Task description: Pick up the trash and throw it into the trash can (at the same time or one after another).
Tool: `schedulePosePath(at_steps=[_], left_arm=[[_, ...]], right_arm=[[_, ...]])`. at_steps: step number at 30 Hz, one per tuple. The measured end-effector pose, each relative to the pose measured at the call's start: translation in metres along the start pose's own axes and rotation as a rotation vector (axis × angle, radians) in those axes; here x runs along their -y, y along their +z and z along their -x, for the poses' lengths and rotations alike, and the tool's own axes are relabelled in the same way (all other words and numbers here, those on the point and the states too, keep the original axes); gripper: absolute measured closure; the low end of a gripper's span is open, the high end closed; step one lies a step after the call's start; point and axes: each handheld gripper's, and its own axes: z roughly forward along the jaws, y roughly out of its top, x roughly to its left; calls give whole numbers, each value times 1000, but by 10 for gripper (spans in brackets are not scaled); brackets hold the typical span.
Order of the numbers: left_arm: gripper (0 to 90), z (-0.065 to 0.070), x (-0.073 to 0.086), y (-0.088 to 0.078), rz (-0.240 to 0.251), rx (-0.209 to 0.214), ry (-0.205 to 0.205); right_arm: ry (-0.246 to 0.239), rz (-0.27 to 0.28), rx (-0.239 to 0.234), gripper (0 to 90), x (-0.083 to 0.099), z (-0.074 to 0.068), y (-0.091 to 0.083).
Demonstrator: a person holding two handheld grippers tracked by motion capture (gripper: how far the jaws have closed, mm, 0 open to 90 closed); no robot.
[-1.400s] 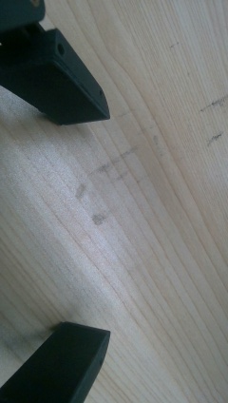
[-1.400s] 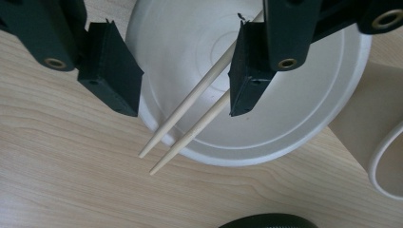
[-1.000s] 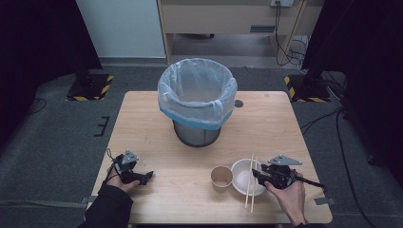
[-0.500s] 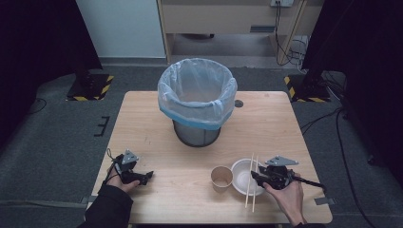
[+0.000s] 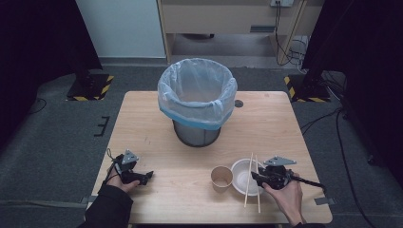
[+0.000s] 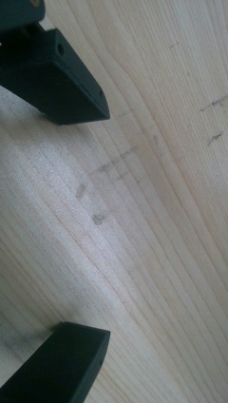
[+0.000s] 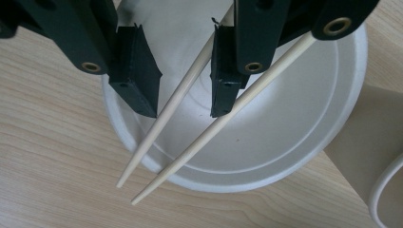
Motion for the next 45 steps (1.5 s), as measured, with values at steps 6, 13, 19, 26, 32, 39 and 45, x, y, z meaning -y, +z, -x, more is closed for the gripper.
schedulePosePath(at_steps=[6, 13, 19, 26, 32, 39, 45], left_arm=[[0, 0, 0, 0, 0, 0, 0], [0, 0, 0, 0, 0, 0, 0], [0, 0, 0, 0, 0, 0, 0], [0, 0, 0, 0, 0, 0, 0], [0, 0, 0, 0, 0, 0, 0], [0, 0, 0, 0, 0, 0, 0], [0, 0, 0, 0, 0, 0, 0]], right_arm=[[17, -10, 7, 667, 0, 0, -1], [20, -25, 7, 712, 0, 0, -1], [41, -28, 20, 747, 0, 0, -2], [45, -29, 26, 786, 0, 0, -2], [49, -28, 28, 813, 0, 0, -2], [46, -24, 32, 837, 0, 1, -3], [51, -24, 33, 855, 0, 2, -3]])
